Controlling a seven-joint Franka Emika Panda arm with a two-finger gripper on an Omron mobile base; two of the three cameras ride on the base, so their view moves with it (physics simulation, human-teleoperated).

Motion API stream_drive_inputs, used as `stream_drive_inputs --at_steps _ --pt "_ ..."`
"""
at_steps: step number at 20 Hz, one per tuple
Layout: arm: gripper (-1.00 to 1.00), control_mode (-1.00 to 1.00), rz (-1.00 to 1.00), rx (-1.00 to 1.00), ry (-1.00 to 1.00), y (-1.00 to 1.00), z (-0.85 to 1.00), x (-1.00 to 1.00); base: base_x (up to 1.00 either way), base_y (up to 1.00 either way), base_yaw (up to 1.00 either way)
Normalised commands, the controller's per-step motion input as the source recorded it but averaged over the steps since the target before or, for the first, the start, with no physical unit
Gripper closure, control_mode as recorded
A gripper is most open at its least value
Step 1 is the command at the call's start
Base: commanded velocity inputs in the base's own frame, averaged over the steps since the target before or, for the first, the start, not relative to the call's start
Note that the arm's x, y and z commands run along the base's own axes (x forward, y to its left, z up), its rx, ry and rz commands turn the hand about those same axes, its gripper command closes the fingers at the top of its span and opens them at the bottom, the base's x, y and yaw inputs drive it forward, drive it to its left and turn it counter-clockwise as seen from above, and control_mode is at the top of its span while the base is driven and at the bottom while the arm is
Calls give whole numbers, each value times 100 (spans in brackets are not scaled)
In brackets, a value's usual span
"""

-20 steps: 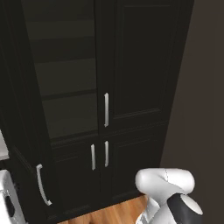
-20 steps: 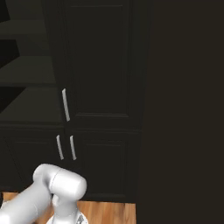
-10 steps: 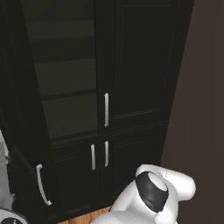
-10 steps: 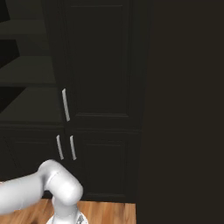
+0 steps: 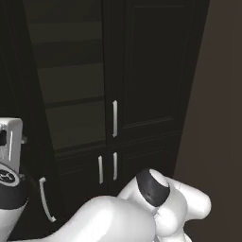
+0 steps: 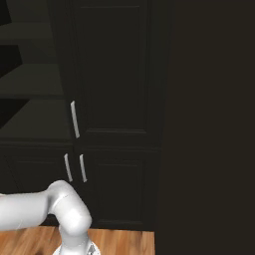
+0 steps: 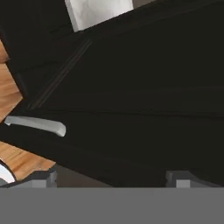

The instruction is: Close all open cabinet doors.

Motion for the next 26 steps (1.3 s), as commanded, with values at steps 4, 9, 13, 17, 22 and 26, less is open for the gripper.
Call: stream_drive_inputs --at_steps 4,9,13,17,22,26 --pt "-100 -100 -10 2 0 -45 0 77 0 0 0" --pt "-100 -100 -7 1 0 -57 -3 83 0 0 0" --pt "-100 -100 -3 1 -2 -65 -14 82 0 0 0" --pt "-100 -100 0 0 -7 -69 -28 77 0 0 0" --pt "-100 -100 0 0 -18 -71 -43 63 0 0 0" --pt "-100 -100 1 0 -22 -71 -38 60 0 0 0"
